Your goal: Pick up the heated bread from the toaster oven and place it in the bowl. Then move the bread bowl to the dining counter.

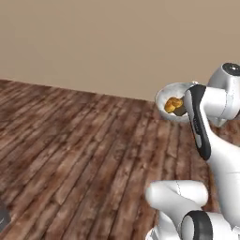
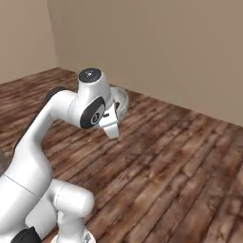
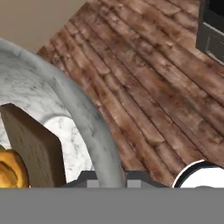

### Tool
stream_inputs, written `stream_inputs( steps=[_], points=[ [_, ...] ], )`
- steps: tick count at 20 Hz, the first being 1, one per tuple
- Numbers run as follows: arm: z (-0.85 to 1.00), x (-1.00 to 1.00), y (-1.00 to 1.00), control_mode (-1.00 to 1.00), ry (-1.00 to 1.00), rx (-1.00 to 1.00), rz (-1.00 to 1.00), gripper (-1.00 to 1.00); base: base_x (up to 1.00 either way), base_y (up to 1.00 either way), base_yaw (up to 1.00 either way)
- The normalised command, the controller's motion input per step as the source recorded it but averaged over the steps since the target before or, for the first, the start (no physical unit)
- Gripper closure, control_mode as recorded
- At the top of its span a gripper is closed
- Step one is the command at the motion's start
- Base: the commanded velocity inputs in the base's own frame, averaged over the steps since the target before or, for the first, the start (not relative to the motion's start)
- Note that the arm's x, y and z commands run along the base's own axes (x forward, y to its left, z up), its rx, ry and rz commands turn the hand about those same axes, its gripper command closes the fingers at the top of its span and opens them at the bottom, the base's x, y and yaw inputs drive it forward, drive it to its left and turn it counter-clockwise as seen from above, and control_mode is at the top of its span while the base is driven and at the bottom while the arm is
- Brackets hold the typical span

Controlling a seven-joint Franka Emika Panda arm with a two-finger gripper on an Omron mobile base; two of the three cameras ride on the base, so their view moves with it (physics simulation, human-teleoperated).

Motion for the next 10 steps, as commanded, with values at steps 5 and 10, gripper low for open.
stream_inputs(
  steps=[5, 10],
  points=[
    [0.0, 0.0, 0.0, 1.0, 0.0, 0.0, 0.0, 1.0, 0.02, 0.0, 1.0],
    [0.0, 0.0, 0.0, 1.0, 0.0, 0.0, 0.0, 1.0, 0.24, 0.0, 0.97]
  ],
)
